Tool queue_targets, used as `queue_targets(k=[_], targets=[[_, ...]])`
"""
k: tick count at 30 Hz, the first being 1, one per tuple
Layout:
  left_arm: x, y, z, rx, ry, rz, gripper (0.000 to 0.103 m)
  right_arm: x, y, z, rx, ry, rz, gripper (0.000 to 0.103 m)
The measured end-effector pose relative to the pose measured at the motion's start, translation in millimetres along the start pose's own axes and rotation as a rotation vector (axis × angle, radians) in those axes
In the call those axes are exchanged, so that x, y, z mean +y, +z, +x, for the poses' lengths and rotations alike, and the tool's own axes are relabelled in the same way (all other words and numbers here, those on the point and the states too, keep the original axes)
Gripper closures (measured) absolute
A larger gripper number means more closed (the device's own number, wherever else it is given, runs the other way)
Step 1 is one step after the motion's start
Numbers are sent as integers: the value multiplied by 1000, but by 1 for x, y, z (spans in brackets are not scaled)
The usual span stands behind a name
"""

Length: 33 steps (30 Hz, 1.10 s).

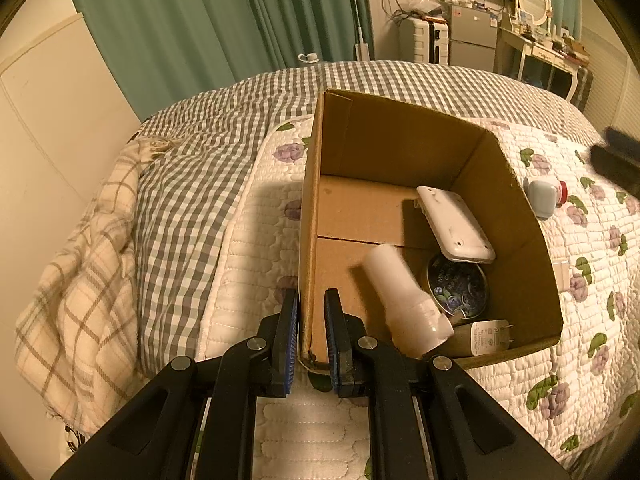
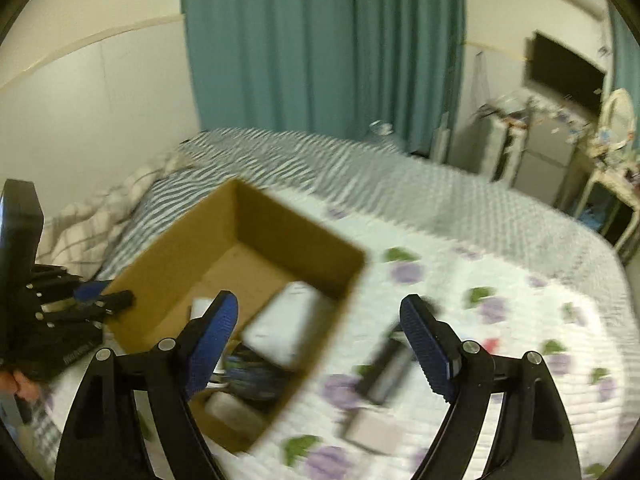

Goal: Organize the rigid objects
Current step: 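Move the right gripper to the white rectangular block and close on it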

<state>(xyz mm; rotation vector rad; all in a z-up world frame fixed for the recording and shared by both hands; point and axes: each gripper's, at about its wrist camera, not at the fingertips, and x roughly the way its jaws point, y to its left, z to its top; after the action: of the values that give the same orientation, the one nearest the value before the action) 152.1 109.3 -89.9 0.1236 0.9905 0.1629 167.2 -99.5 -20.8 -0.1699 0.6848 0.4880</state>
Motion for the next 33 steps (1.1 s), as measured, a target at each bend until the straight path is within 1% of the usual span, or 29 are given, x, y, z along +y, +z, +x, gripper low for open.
queue_targets(k=[1, 5, 8, 11, 15, 18, 22, 26, 29, 33], targets=[[0, 0, 0, 0, 1, 1, 91, -10, -1, -9, -11, -35, -5, 19], [-1, -1, -1, 2, 8, 2, 91, -34, -13, -28, -23, -126, -16, 19], [-1, -1, -1, 3, 14, 1, 91, -50, -33, -28, -5, -151, -1, 19], [-2, 0, 0, 1, 21, -2, 91, -58, -57, -15, 31, -148, 28, 19], [-2, 0, 1, 8, 32, 2, 91, -69, -97, 9, 114, -122, 71, 19], [-2, 1, 2, 11, 37, 2, 91, -65, -117, 28, 164, -99, 82, 19], [-3, 1, 2, 11, 45, 0, 91, -56, -126, 40, 175, -75, 72, 19], [-4, 1, 2, 12, 46, 2, 91, -49, -135, 55, 207, -69, 60, 19], [-4, 1, 2, 11, 46, 2, 91, -46, -139, 63, 220, -84, 44, 19], [-4, 1, 2, 11, 46, 1, 91, -44, -139, 70, 232, -76, 38, 24]])
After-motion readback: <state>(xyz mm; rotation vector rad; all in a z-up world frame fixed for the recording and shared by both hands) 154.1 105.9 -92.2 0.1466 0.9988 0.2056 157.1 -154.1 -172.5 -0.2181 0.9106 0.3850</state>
